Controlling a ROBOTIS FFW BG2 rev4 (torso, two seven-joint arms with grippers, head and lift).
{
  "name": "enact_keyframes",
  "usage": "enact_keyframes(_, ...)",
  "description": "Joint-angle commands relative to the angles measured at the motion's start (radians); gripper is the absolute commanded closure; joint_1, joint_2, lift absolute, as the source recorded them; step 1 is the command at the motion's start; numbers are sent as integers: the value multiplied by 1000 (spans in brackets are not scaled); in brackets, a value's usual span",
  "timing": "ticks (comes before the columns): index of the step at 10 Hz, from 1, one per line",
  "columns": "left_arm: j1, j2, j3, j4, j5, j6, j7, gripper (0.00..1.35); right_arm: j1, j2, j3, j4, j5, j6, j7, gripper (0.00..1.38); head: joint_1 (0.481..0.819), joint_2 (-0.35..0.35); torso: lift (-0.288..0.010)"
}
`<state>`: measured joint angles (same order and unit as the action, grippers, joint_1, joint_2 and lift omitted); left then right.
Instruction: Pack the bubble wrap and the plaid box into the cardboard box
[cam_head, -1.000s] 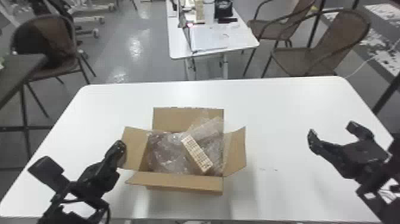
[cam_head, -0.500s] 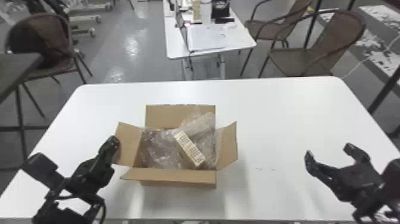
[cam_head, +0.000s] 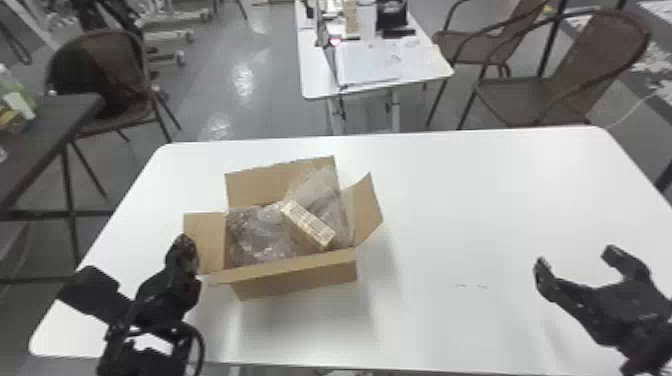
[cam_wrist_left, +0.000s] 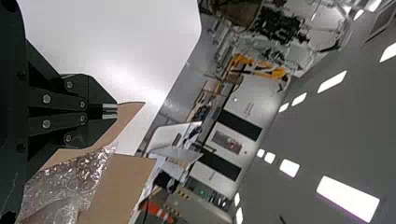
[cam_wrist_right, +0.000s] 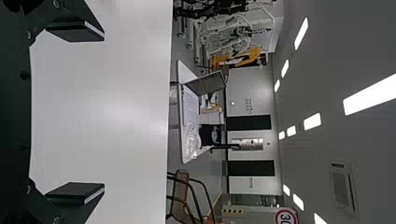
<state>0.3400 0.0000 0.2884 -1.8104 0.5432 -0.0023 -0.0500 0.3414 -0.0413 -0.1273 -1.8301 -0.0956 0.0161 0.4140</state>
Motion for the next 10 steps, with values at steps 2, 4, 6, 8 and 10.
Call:
enact_keyframes(2,-3,-3,-75,97,50,-309,159,1161,-1,0,0,0,-4,16,3,157,695,208,-119)
enact_keyframes(4,-10,-3,-153,146,-3,-533,395,1161,-1,0,0,2,-7,27,5,157,695,249,-119)
enact_keyframes(6,-53,-3,-201,247,-46,-762,601,1161,-5,0,1,5,-7,38,14,157,695,279,-119)
enact_keyframes(8,-128,-3,-169,387,-167,-947,768,1161,-15,0,6,11,-3,54,28,157,695,323,-119)
enact_keyframes(10,-173,-2,-210,416,-121,-972,766,1122,-28,0,14,17,8,79,48,157,695,350,-119)
